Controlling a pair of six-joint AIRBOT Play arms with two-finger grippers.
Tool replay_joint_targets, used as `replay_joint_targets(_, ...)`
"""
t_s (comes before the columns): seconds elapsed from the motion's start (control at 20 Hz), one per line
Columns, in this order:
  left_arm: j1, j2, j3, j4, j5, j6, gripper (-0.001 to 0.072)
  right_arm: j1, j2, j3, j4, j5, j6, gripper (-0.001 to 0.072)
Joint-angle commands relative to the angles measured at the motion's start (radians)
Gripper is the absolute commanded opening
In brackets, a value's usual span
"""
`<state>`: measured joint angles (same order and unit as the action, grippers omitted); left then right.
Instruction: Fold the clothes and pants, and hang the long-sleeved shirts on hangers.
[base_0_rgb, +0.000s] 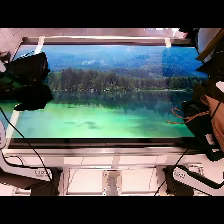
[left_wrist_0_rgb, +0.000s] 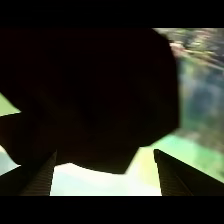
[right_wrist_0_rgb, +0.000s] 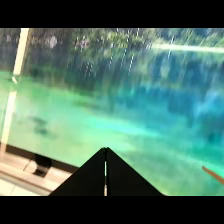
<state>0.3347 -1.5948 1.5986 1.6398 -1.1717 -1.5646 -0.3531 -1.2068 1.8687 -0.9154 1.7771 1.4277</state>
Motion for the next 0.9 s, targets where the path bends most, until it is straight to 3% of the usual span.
replay_joint_targets(0.0, 0.118, -0.098, 0.001, -0.053, 0.07, -0.011, 0.0715, 0.052, -0.003, -0.072, -0.004, -0.061, -0.002, 0.0008)
replay_joint_targets(0.2, 0.149, -0.184, 0.001, -0.115, 0.111, -0.01, 0.0715, 0.138, -0.005, -0.08, -0.031, -0.24, -0.002, 0.0008)
replay_joint_targets(0.35, 0.146, -0.23, 0.001, -0.117, 0.134, -0.01, 0.0712, 0.173, -0.005, -0.08, -0.035, -0.296, -0.002, 0.0008)
replay_joint_targets(0.4, 0.145, -0.241, 0.001, -0.121, 0.136, -0.01, 0.0634, 0.179, -0.005, -0.08, -0.034, -0.296, -0.002, 0.0008)
replay_joint_targets(0.45, 0.145, -0.248, 0.001, -0.128, 0.137, -0.01, 0.0426, 0.179, -0.005, -0.08, -0.03, -0.295, -0.002, 0.0008)
replay_joint_targets(0.5, 0.145, -0.249, 0.001, -0.138, 0.137, -0.01, 0.0149, 0.179, -0.005, -0.08, -0.032, -0.295, -0.002, 0.0008)
replay_joint_targets(0.55, 0.144, -0.246, 0.001, -0.159, 0.135, -0.002, 0.0018, 0.179, -0.005, -0.08, -0.032, -0.296, -0.002, 0.0007)
replay_joint_targets(0.7, 0.144, -0.2, 0.001, -0.274, 0.08, 0.026, 0.002, 0.179, -0.003, -0.08, -0.036, -0.285, -0.002, 0.0008)
replay_joint_targets(0.85, 0.14, -0.074, 0.001, -0.521, -0.01, 0.187, 0.0019, 0.175, -0.001, -0.076, -0.123, -0.196, -0.011, 0.0008)
